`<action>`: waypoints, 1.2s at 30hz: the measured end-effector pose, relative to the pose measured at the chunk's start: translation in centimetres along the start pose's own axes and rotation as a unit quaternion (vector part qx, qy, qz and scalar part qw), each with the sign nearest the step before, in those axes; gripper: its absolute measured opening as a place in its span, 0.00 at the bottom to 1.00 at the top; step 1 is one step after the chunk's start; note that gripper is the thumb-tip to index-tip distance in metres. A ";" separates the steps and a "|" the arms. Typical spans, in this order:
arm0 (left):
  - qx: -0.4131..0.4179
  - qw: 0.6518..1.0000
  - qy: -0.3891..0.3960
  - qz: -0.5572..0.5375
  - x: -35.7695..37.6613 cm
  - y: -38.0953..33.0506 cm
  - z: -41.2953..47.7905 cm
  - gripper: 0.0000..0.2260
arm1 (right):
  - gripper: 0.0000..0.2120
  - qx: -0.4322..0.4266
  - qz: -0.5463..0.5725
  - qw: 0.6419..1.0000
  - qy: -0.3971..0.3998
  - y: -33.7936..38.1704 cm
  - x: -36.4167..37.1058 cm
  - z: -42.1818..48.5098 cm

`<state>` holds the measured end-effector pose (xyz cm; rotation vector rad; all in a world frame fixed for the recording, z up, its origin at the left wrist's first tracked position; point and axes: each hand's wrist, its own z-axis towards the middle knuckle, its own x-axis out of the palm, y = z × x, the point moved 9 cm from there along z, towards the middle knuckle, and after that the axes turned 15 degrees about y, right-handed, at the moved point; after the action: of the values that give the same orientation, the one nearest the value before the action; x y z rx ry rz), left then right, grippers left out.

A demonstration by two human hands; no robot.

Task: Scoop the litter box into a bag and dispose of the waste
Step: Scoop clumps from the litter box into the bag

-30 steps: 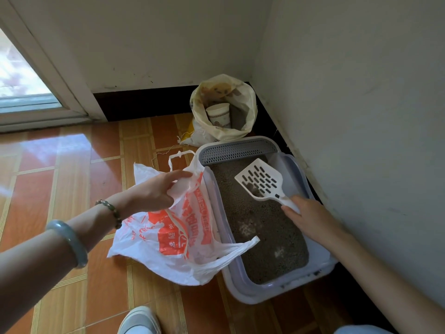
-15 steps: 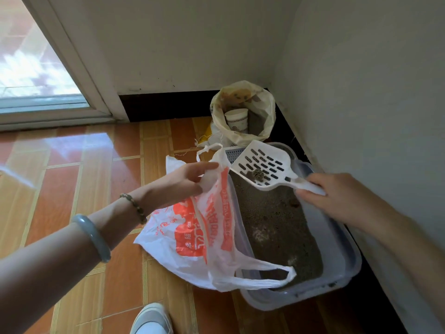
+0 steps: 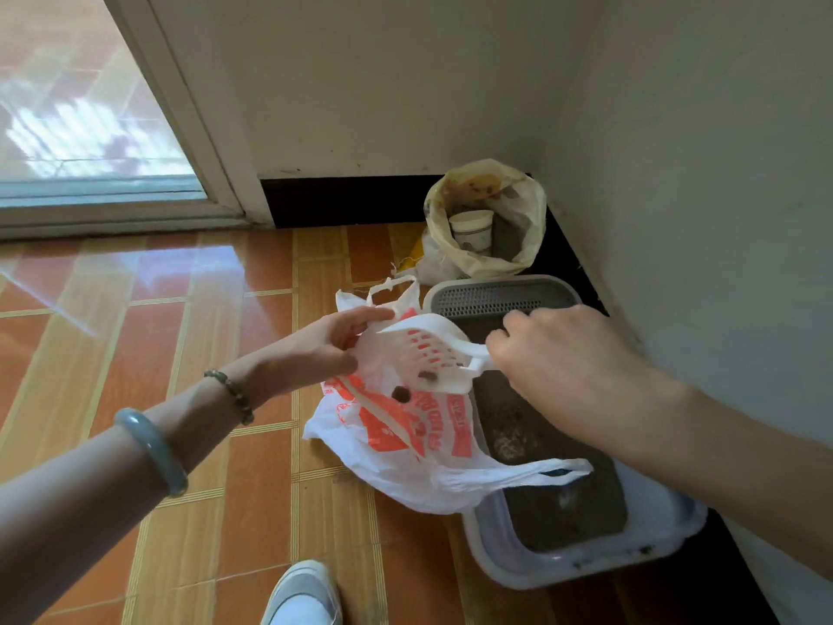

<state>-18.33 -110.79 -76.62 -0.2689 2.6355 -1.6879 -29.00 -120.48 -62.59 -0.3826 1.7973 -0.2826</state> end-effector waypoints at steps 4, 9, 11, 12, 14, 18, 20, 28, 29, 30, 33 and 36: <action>0.000 1.000 -0.019 0.006 -0.3 0.5 -0.9 0.36 | 0.09 -0.030 0.030 0.998 -0.051 1.2 -0.5 0.2; 0.003 0.999 -0.028 0.015 0.0 0.0 -1.0 0.35 | 0.07 -0.010 0.025 0.999 -0.032 0.5 0.0 -0.2; 0.006 0.999 -0.033 0.023 0.0 -0.2 -0.9 0.35 | 0.09 0.016 0.032 0.999 -0.018 -0.4 0.6 -0.3; 0.008 0.999 -0.033 0.026 0.0 -0.3 -0.8 0.34 | 0.12 0.026 0.048 0.998 -0.010 -1.0 1.2 -0.5; 0.010 0.999 -0.030 0.023 0.2 -0.2 -0.4 0.32 | 0.13 0.041 0.109 0.993 0.004 -2.2 1.6 -0.7; 0.013 1.000 -0.019 0.000 1.0 -0.1 0.8 0.33 | 0.11 0.102 0.177 0.977 0.057 -4.4 4.4 -2.1; 0.013 1.000 -0.010 0.001 1.4 -0.2 1.5 0.31 | 0.12 0.132 0.251 0.956 0.076 -5.3 6.3 -3.4; -0.023 0.998 -0.043 0.044 1.7 0.6 4.7 0.30 | 0.09 0.178 0.358 0.913 0.080 -5.2 14.7 -7.7; -0.028 0.998 -0.038 0.050 2.0 0.7 5.1 0.29 | 0.10 0.197 0.358 0.907 0.100 -4.9 16.3 -8.3; -0.035 0.998 -0.031 0.053 2.3 0.9 5.5 0.29 | 0.10 0.219 0.357 0.899 0.128 -4.6 17.9 -8.9; -0.054 0.996 -0.021 0.071 2.8 1.0 6.0 0.31 | 0.10 0.269 0.340 0.869 0.239 -4.0 22.7 -10.6; -0.058 0.994 -0.030 0.093 2.9 0.8 6.1 0.32 | 0.11 0.298 0.340 0.827 0.335 -4.1 26.3 -11.4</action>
<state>-20.75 -116.42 -79.65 -0.0699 2.6255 -1.4523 -45.63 -134.89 -81.46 0.9072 2.2557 -0.4801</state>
